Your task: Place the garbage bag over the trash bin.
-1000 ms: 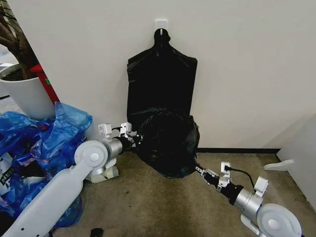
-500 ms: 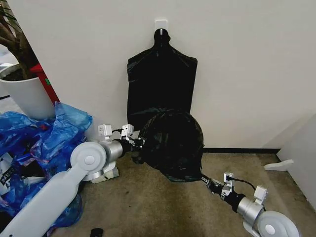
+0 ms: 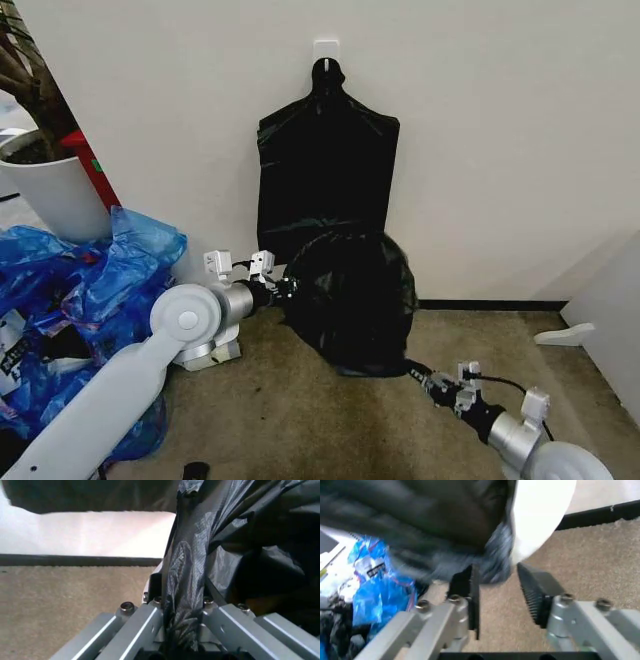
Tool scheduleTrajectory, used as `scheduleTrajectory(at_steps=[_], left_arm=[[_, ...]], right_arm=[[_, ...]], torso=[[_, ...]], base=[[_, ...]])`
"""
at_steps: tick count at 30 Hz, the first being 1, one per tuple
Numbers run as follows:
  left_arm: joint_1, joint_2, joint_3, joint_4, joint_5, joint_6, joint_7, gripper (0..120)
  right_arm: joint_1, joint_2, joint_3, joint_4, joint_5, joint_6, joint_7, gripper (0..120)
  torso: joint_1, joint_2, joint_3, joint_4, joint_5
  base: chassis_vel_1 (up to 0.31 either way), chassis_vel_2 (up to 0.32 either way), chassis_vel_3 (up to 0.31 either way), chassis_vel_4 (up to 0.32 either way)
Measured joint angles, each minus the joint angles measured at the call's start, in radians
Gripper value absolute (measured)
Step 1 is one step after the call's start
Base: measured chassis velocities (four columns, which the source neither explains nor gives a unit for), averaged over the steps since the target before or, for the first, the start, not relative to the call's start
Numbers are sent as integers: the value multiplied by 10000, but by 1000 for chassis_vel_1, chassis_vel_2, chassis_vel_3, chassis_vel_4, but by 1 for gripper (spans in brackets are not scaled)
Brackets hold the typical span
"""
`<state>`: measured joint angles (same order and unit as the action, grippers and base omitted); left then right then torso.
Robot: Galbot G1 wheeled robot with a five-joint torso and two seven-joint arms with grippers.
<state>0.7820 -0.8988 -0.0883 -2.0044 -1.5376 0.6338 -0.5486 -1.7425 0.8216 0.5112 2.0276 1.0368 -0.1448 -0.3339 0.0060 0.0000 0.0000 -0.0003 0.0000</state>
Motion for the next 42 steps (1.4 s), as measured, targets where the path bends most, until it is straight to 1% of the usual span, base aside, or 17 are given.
scheduleTrajectory(at_steps=[2,6,11,12,14,18,20,22,24,26,29,30,31,34,35,40,42], left_arm=[[-19,-8,0,40,12,-4,-31,1],[-63,-37,1,263,181,-22,-149,1],[69,-51,19,502,573,-29,-149,1],[173,-72,29,569,756,-31,-139,1],[239,-87,31,597,883,-32,-132,1],[624,-146,114,627,1585,-54,-33,1],[653,-148,118,626,1639,-54,-28,1],[839,-149,147,596,2064,-56,18,1],[976,-159,234,486,2601,-70,48,1],[967,-175,351,423,2734,-80,-20,1],[737,-263,676,494,2764,-82,-102,1],[627,-298,810,536,2764,-82,-106,1],[423,-390,1051,614,2759,-82,-104,1],[-15,-587,1693,786,2743,-85,-101,1],[-15,-587,1693,786,2743,-85,-101,1],[-150,-642,2335,831,2914,-120,-194,1],[-175,-640,2417,834,2944,-133,-205,1]], right_arm=[[-121,0,60,51,-109,38,-108,34],[-768,72,488,186,-853,450,-767,53],[-1240,183,1311,912,-1261,685,-628,68],[-1358,145,1755,1446,-1303,435,-274,75],[-1399,109,2014,1778,-1316,283,27,78],[-1098,-33,2778,3432,-1162,-157,2096,95],[-1004,-69,2785,3560,-1106,-232,2337,97],[-338,-327,2619,4142,-714,-767,3588,100],[1147,-710,1743,4730,140,-1624,5708,100],[1948,-868,1409,4819,1152,-2320,6882,95],[2231,-903,1235,4838,1701,-2771,7402,87],[2236,-902,1158,4838,1835,-2851,7576,86],[2245,-893,1046,4838,2145,-2953,7792,79],[2549,-873,745,4819,3016,-3188,8296,66],[2549,-873,745,4819,3016,-3188,8296,66],[3948,-970,-1212,4782,3708,-3316,9512,43],[4139,-971,-1499,4780,3754,-3316,9655,42]], torso=[[0,0,0,-1,0],[0,0,0,0,1],[0,0,0,-2,3],[0,0,0,0,-2],[0,0,0,0,-5],[0,0,0,-2,-3],[1,0,0,-3,-1],[1,0,0,-2,-2],[1,0,0,5,3],[1,-1,1,10,0],[1,0,2,11,3],[1,0,2,7,3],[2,-1,2,-9,0],[1,-1,2,-9,3],[1,-1,2,-9,3],[1,-2,2,5,1],[1,-2,2,5,1]], base=[[0,0,0,0],[0,0,0,0],[0,0,0,0],[0,0,0,0],[0,0,0,0],[0,0,0,0],[0,0,0,0],[0,0,0,0],[0,0,0,0],[0,0,0,0],[0,0,0,0],[0,0,0,0],[0,0,0,0],[0,0,0,0],[0,0,0,0],[0,0,0,0],[0,0,0,0]])
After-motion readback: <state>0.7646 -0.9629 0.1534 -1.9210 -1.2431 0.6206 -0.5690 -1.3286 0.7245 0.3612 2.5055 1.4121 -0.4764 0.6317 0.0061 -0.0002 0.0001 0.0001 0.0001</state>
